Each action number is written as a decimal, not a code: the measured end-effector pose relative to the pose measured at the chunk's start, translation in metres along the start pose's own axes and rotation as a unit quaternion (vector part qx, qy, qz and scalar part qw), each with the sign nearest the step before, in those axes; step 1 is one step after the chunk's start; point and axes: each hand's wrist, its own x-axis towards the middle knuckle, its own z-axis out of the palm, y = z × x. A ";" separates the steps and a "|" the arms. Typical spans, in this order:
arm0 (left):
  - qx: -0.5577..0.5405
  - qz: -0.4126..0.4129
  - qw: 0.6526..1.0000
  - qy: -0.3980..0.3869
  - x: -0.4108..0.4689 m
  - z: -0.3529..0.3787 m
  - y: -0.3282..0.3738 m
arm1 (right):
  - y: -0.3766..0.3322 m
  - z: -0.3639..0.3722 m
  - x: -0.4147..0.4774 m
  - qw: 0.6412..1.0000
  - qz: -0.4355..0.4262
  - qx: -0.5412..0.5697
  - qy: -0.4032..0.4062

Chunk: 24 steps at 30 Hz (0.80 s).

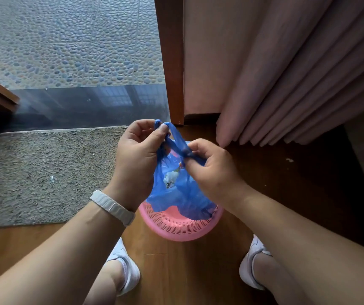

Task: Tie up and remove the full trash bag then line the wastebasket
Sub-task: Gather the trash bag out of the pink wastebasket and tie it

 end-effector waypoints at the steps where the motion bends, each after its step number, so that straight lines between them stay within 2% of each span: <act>1: 0.025 0.011 1.000 -0.008 0.000 -0.002 0.001 | -0.002 -0.002 0.003 0.999 0.012 0.033 0.016; 5: 0.092 0.029 0.994 -0.049 0.000 -0.010 0.005 | -0.003 -0.012 0.014 0.990 0.059 0.091 0.093; 7: 0.104 0.027 0.989 -0.097 -0.005 -0.008 0.007 | 0.000 -0.015 0.018 0.983 0.084 0.093 0.133; 9: 0.110 0.021 0.981 -0.156 -0.011 -0.003 0.007 | -0.001 -0.015 0.019 0.982 0.098 0.077 0.141; 11: 0.101 0.011 0.975 -0.199 -0.017 0.002 0.007 | -0.002 -0.013 0.017 0.992 0.078 0.035 0.088; 13: 0.092 0.003 0.969 -0.228 -0.019 0.005 0.007 | -0.005 -0.008 0.012 0.999 0.044 0.004 -0.001; 16: 0.081 0.006 0.970 -0.228 -0.017 0.009 0.009 | -0.010 -0.005 0.006 0.996 0.031 0.001 -0.087; 20: 0.127 0.054 0.975 -0.172 -0.013 0.009 0.015 | -0.015 -0.005 0.007 0.986 0.058 0.033 -0.151; 22: 0.136 0.051 0.975 -0.169 -0.014 0.008 0.014 | -0.017 -0.005 0.005 0.982 0.063 0.048 -0.171; 24: 0.130 0.028 0.973 -0.187 -0.016 0.006 0.013 | -0.017 -0.005 0.004 0.985 0.061 0.046 -0.155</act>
